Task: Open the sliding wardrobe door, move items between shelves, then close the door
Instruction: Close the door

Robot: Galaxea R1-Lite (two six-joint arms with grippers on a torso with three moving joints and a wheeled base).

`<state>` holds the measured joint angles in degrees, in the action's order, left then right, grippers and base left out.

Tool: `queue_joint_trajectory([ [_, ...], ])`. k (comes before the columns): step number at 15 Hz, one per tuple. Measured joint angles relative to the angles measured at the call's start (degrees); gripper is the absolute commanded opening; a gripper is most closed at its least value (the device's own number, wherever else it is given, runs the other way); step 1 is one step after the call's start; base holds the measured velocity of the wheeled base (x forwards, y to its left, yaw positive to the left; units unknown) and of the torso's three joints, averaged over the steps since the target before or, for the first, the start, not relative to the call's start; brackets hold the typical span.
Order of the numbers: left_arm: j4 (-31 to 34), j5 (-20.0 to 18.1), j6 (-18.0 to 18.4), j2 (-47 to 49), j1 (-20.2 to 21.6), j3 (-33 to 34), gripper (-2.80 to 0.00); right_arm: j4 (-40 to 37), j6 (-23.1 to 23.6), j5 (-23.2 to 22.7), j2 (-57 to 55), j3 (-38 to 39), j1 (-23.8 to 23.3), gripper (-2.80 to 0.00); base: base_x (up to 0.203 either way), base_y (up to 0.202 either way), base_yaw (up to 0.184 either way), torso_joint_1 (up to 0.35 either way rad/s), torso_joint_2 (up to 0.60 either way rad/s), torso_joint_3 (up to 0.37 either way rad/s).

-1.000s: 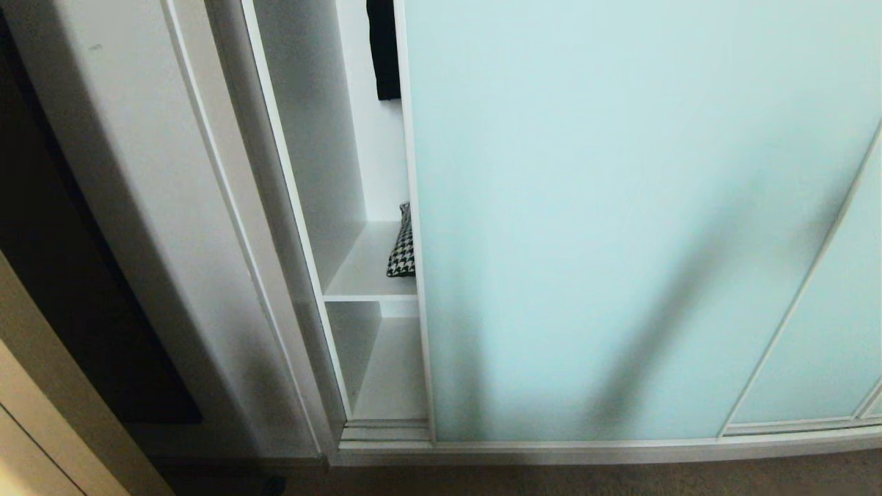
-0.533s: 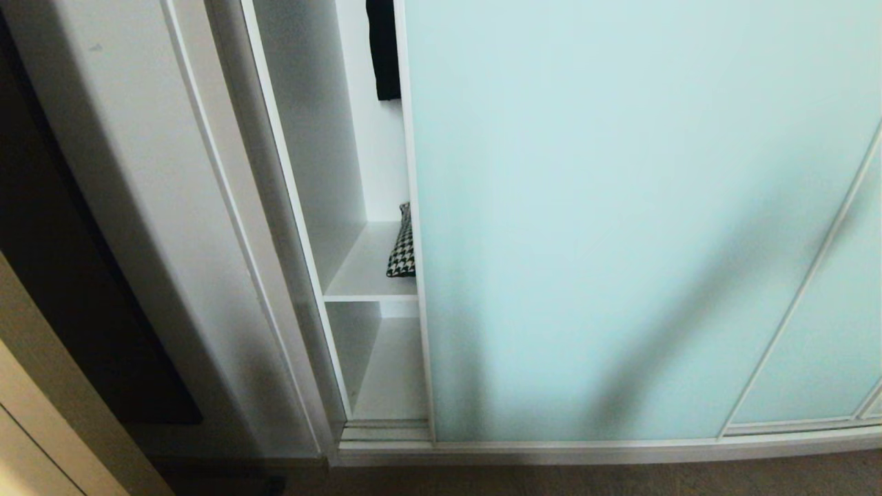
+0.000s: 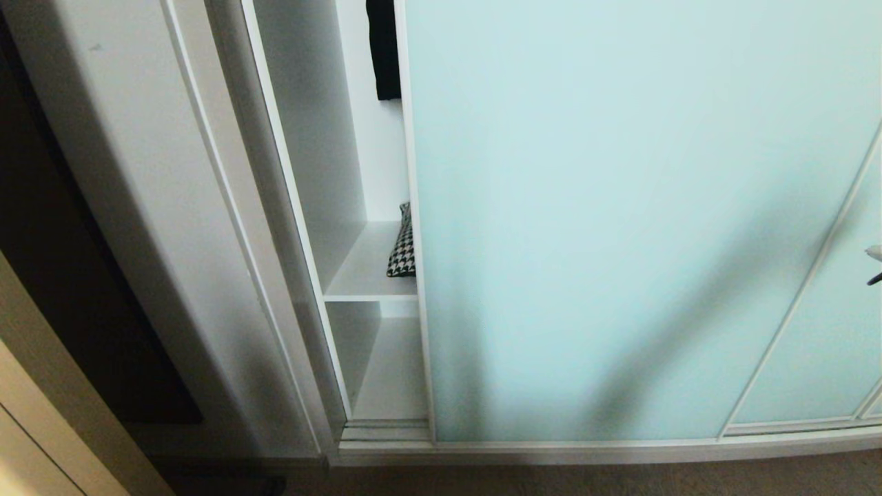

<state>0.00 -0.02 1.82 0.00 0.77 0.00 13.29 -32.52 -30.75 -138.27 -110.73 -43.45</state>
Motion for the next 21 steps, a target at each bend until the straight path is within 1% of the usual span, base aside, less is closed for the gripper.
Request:
queue_joint_trajectory([
  [2, 0.0, 0.0, 0.0, 0.0, 0.0, 0.0, -2.8, 2.6, 0.1, 3.3, -0.7, -0.1, 1.2, -2.8, 0.0, 0.0, 0.0, 0.0, 0.0, 0.0],
  [5, 0.0, 0.0, 0.0, 0.0, 0.0, 0.0, -2.8, 6.8, 0.1, 4.5, -1.8, -0.2, 2.3, -2.8, 0.0, 0.0, 0.0, 0.0, 0.0, 0.0],
  [8, 0.0, 0.0, 0.0, 0.0, 0.0, 0.0, -2.8, 8.9, 0.1, 5.3, -2.8, -0.2, 2.7, -2.8, 0.0, 0.0, 0.0, 0.0, 0.0, 0.0],
  [11, 0.0, 0.0, 0.0, 0.0, 0.0, 0.0, -2.8, 11.1, 0.5, 8.4, -4.0, -0.2, 3.9, -2.8, 0.0, 0.0, 0.0, 0.0, 0.0, 0.0],
  [14, 0.0, 0.0, 0.0, 0.0, 0.0, 0.0, -2.8, 13.0, 0.5, 9.4, -5.1, -0.2, 5.4, -2.8, 0.0, 0.0, 0.0, 0.0, 0.0, 0.0],
  [16, 0.0, 0.0, 0.0, 0.0, 0.0, 0.0, -2.8, 14.6, 0.7, 11.3, -5.6, -0.2, 6.4, -2.8, 0.0, 0.0, 0.0, 0.0, 0.0, 0.0],
  [21, 0.0, 0.0, 0.0, 0.0, 0.0, 0.0, -2.8, 16.1, 0.8, 11.6, -6.4, -0.3, 7.5, -2.8, 0.0, 0.0, 0.0, 0.0, 0.0, 0.0],
])
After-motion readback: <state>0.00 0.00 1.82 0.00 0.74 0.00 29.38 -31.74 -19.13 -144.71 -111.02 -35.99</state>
